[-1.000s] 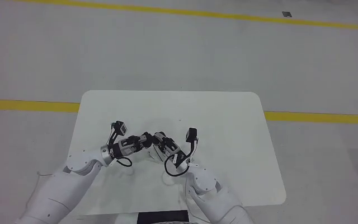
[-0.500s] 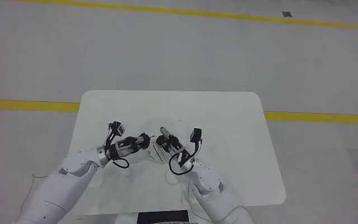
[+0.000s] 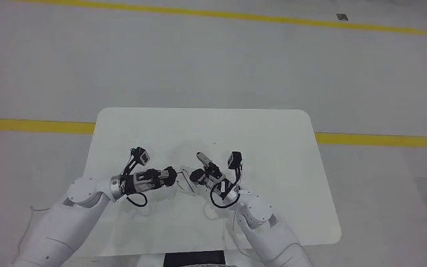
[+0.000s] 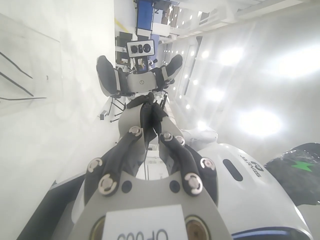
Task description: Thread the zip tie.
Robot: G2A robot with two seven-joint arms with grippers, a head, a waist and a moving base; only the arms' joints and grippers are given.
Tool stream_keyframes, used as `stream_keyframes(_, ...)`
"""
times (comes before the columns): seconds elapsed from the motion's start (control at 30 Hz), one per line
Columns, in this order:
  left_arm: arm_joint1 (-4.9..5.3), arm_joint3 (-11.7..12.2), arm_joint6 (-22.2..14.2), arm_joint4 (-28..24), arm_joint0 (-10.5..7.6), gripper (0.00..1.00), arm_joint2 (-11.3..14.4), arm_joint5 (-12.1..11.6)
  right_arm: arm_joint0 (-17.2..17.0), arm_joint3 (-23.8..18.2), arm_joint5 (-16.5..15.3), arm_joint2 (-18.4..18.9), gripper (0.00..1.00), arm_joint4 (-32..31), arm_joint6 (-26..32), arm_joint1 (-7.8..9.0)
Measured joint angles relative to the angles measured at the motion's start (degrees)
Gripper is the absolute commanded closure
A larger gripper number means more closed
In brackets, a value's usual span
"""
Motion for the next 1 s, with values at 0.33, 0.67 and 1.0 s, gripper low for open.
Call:
stream_keyframes(0.33, 1.59, 5.56, -14.39, -1.46, -1.77, 1.00, -2.14, 4.48, 3.91, 6.96, 3.19, -0.45, 0.00, 11.65, 25.82, 0.66)
stream_keyframes(0.67, 2.20, 6.12, -15.38, -1.78, -2.47, 1.00, -0.98, 3.55, 6.75, 9.09, 4.30, -3.18, 0.00, 10.25, 32.20, 0.49)
stream_keyframes(1.0, 2.35, 6.81, -15.38, -2.17, -2.58, 1.00, 0.65, 4.14, 8.42, 11.60, 1.43, -4.16, 0.00, 8.84, 32.10, 0.48)
